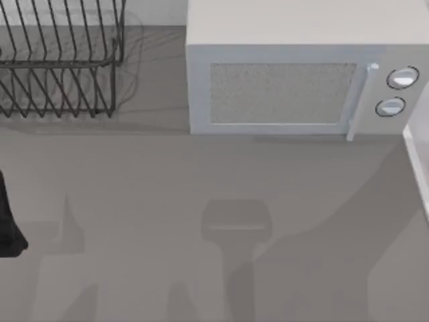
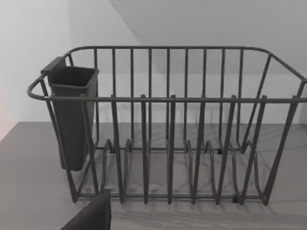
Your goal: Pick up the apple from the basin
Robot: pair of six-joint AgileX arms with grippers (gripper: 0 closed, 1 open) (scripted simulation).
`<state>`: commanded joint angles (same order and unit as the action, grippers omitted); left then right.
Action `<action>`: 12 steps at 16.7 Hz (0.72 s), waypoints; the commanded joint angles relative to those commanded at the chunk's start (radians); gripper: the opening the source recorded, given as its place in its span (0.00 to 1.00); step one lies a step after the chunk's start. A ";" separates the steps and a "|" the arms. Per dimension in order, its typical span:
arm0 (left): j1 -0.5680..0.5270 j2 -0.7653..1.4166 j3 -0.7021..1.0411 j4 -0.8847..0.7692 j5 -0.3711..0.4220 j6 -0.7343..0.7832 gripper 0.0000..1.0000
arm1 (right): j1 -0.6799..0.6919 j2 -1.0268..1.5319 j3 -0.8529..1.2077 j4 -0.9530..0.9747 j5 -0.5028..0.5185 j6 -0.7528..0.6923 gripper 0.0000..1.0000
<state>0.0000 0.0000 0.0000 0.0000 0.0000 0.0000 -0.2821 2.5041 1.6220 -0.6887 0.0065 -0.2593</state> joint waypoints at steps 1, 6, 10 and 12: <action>0.000 0.000 0.000 0.000 0.000 0.000 1.00 | 0.000 0.000 0.000 0.000 0.000 0.000 1.00; 0.000 0.000 0.000 0.000 0.000 0.000 1.00 | 0.000 0.000 0.000 0.000 0.000 0.000 0.77; 0.000 0.000 0.000 0.000 0.000 0.000 1.00 | 0.000 0.000 0.000 0.000 0.000 0.000 0.47; 0.000 0.000 0.000 0.000 0.000 0.000 1.00 | 0.000 0.000 0.000 0.000 0.000 0.000 0.32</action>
<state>0.0000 0.0000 0.0000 0.0000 0.0000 0.0000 -0.2821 2.5041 1.6220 -0.6887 0.0065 -0.2593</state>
